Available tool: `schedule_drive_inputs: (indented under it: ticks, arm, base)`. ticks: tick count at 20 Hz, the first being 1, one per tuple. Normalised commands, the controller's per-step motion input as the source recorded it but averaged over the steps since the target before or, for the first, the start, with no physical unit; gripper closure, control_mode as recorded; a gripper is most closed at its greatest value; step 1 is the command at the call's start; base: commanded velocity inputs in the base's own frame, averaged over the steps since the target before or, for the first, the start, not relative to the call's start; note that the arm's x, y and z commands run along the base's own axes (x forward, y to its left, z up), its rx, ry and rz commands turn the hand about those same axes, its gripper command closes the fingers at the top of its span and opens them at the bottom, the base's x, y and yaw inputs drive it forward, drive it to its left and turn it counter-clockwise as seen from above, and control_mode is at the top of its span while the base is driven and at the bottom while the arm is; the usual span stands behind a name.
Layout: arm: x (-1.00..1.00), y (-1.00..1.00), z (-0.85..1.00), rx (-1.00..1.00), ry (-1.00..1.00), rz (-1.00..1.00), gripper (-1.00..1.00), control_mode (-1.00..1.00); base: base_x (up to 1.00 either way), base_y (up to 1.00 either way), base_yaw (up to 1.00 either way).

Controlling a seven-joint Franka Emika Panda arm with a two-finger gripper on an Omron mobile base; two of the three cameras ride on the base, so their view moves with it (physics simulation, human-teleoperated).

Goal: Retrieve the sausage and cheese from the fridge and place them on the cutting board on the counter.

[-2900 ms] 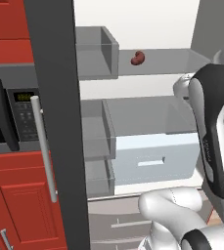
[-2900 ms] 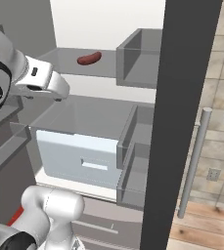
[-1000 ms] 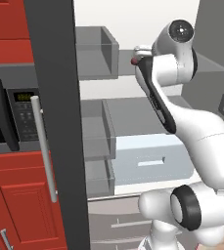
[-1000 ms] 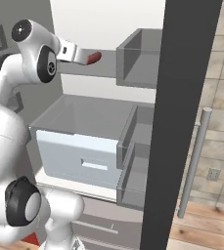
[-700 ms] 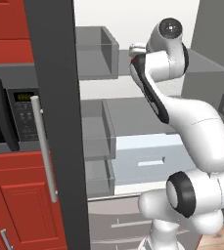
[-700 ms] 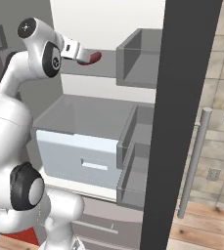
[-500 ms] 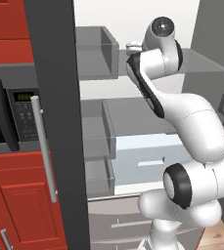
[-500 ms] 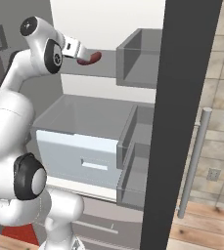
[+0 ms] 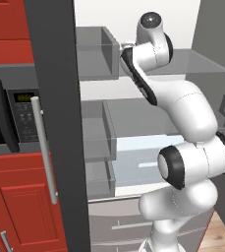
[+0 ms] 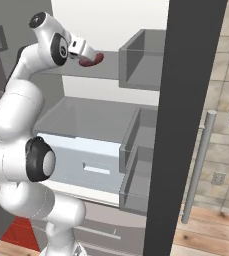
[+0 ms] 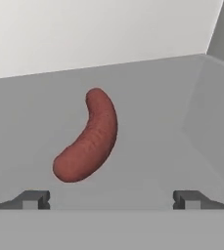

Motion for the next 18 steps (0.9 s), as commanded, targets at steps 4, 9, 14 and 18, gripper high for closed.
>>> schedule_drive_inputs:
  ticks: [4,9,14,18]
  arm:
    - [0.45,0.0,-0.16,0.0,0.04,-0.01,-1.0,-1.0]
    - [0.52,0.0,-0.08,0.0,0.0,-0.02,-1.0,-1.0]
    - [0.52,0.0,0.0,0.0,0.02,-0.04,-1.0,-1.0]
    - [0.29,0.0,-0.12,0.04,0.14,-0.03,-1.0,-1.0]
  base:
    - [0.0,0.0,0.0]
    - [0.0,0.0,0.0]
    - [0.0,0.0,0.0]
    - [0.0,0.0,0.0]
